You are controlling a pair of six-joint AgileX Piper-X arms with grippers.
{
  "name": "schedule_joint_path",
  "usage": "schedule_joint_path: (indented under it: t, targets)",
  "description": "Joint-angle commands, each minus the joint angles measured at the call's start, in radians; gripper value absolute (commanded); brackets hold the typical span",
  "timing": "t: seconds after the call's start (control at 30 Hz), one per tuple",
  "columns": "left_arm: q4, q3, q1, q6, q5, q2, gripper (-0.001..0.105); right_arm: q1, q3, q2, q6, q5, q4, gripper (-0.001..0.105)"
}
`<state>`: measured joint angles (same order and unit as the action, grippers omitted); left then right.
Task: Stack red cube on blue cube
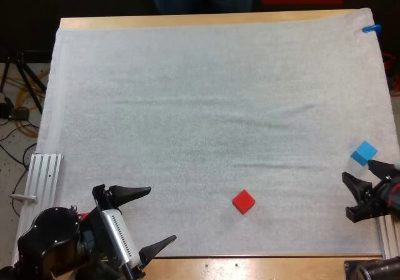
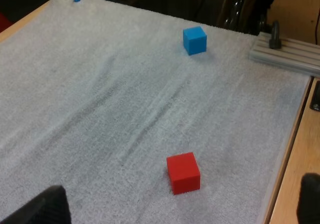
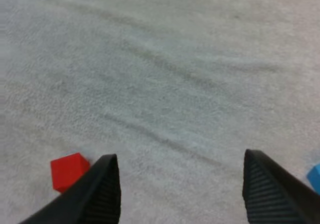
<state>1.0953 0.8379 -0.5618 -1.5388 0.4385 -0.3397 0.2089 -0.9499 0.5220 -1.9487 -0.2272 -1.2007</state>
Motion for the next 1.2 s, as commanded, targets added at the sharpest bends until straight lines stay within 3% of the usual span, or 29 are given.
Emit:
schedule_joint_path:
  t: [0.0, 0.13, 0.33, 0.47, 0.67, 0.93, 1.17]
  targets:
    - [-0.001, 0.01, -0.005, 0.004, 0.004, -0.002, 0.087, 0.015, -0.012, 0.014, -0.015, -0.018, -0.001, 0.052]
    - [-0.001, 0.01, -0.005, 0.004, -0.001, -0.002, 0.087, 0.057, -0.013, 0.053, -0.034, -0.018, 0.002, 0.055]
    - [-0.001, 0.01, -0.005, 0.004, -0.001, -0.002, 0.087, 0.159, -0.013, 0.12, -0.06, -0.018, 0.012, 0.072]
    - [-0.001, 0.01, -0.005, 0.004, -0.001, -0.002, 0.087, 0.243, -0.013, 0.161, -0.06, -0.006, 0.024, 0.072]
    - [-0.001, 0.01, -0.005, 0.004, -0.001, -0.002, 0.087, 0.409, -0.013, 0.274, -0.042, 0.124, 0.043, 0.072]
    - [-0.001, 0.01, -0.005, 0.004, -0.001, -0.002, 0.087, 0.605, -0.013, 0.493, 0.054, 0.183, 0.113, 0.072]
    - [-0.001, 0.01, -0.005, 0.004, -0.001, -0.002, 0.087, 0.624, -0.013, 0.687, 0.117, 0.159, 0.126, 0.072]
